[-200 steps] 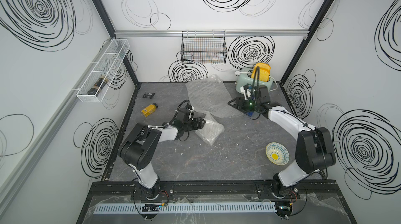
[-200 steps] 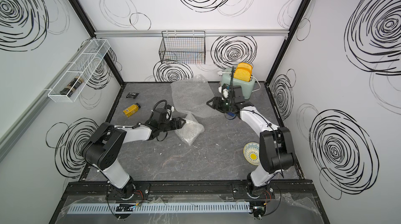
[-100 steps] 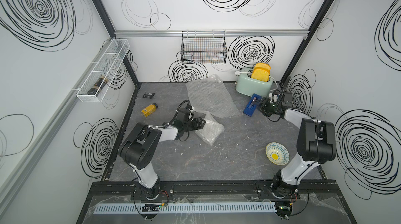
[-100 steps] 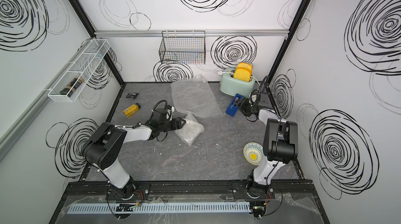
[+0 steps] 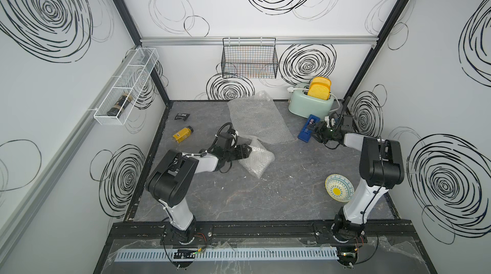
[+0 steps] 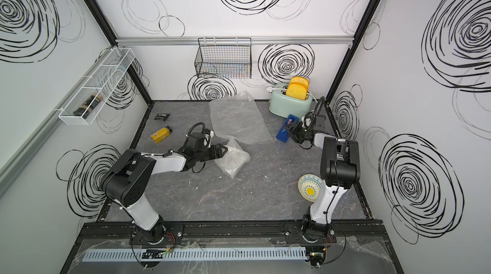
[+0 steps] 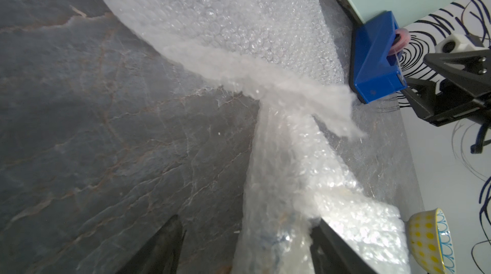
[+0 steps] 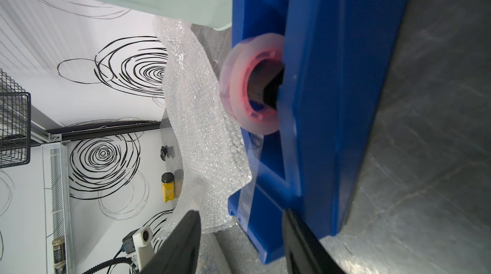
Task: Wrap bowls in bubble wrap
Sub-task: Tear off the tape using the Tape Cutter.
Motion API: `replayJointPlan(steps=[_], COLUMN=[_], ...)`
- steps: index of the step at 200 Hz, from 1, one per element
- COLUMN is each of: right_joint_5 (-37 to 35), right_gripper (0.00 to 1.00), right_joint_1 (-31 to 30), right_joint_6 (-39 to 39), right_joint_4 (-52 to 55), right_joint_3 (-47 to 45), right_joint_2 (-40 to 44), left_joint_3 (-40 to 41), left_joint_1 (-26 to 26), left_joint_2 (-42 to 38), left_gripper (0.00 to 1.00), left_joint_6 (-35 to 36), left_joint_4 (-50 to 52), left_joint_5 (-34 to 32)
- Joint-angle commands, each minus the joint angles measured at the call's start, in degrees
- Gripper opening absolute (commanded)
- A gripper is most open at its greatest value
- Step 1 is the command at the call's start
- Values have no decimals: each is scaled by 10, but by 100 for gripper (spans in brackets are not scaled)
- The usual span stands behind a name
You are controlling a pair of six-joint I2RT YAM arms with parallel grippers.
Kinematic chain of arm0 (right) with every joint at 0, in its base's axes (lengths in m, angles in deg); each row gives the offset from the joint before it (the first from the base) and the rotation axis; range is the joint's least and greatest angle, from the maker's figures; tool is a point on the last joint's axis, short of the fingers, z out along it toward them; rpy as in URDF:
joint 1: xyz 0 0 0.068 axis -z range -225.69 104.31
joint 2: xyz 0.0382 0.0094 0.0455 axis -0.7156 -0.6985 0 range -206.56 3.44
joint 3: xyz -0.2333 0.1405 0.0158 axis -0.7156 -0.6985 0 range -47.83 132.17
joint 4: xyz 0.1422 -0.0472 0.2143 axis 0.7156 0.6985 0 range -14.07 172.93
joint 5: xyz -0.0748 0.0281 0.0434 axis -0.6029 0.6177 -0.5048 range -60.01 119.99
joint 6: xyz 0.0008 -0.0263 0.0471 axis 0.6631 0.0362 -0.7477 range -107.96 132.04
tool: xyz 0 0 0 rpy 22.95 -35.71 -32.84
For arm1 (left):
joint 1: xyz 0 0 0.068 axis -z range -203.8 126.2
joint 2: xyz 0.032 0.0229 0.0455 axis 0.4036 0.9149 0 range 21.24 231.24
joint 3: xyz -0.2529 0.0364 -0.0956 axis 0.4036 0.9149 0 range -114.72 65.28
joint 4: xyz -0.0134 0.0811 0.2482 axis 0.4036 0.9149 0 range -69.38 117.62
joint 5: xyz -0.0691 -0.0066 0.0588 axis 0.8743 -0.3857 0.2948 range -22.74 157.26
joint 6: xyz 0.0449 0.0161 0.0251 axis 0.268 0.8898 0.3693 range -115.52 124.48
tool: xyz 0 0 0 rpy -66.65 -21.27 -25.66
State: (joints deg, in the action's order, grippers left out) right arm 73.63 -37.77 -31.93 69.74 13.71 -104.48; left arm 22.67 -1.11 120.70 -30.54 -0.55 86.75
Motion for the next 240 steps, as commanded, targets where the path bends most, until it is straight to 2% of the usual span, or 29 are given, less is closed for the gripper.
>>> replayJointPlan(steps=[1,72,131,217,240], right_joint_5=[23,53,88,100,102], right_gripper=[53,47,35,20,14], right_joint_1=[-3,-5,-4,-4,-4], right_joint_6=[-10,-38,-75,-88,-89], right_joint_4=[-26,-58,-101,-118,-120], right_joint_3=[21,25,19,10,9], right_joint_2=[-19,-50,-62,-64,-61], left_joint_3=[-1,-3,-3,-2,-2], left_joint_1=[-5,-4,-4,-4,-4], left_joint_2=[10,13,14,14,14], left_gripper=[76,76,75,74,74], left_joint_6=[2,2,2,3,3], left_joint_4=[-16,-15,-13,-12,-13], left_joint_5=[4,6,6,7,7])
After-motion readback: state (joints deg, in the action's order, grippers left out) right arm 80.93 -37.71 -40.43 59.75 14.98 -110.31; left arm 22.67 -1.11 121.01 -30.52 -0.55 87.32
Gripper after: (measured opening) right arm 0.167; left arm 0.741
